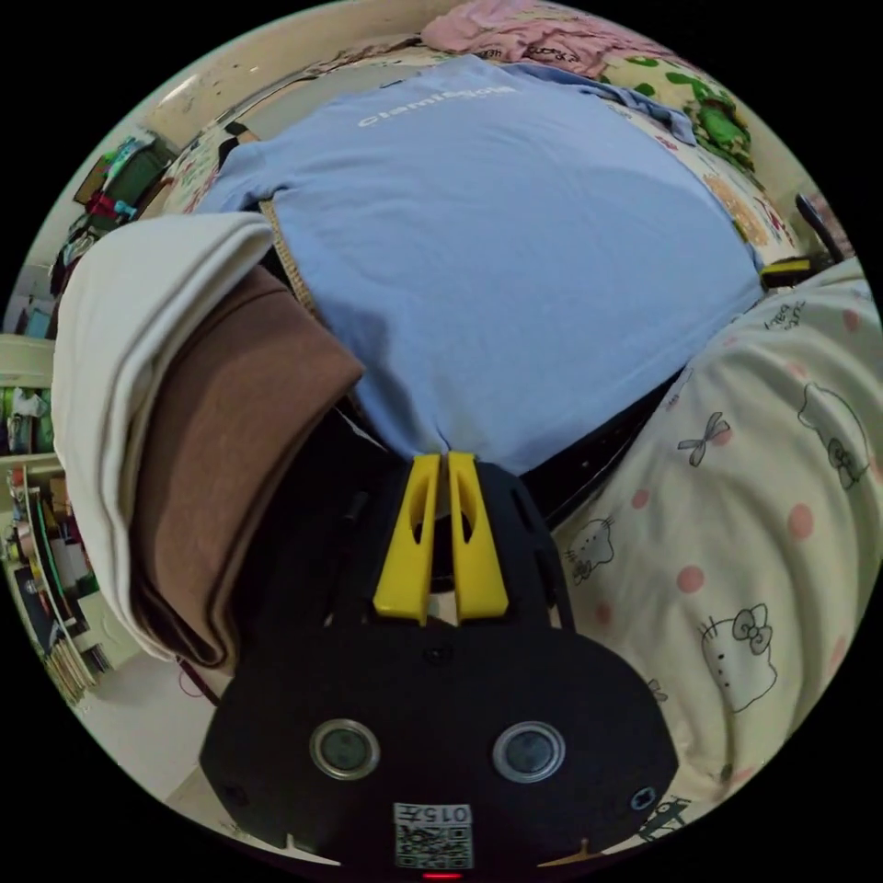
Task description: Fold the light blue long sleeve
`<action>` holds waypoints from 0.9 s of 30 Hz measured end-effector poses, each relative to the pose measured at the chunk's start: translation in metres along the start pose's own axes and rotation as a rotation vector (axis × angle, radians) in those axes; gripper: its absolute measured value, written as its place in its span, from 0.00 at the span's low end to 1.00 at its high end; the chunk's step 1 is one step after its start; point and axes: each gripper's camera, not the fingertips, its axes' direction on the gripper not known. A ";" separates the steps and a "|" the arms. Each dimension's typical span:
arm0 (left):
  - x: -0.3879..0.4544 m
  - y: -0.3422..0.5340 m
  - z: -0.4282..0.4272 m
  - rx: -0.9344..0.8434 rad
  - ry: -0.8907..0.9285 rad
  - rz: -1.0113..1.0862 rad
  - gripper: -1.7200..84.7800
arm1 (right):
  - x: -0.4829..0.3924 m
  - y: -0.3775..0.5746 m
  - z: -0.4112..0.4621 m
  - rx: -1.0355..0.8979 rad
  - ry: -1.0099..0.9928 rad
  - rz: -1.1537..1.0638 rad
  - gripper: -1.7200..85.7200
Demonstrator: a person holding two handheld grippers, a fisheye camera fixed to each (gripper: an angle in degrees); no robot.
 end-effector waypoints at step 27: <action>-0.124 -0.070 -0.138 0.593 0.099 0.127 0.02 | -0.337 0.503 -0.484 2.560 -0.511 -0.419 0.01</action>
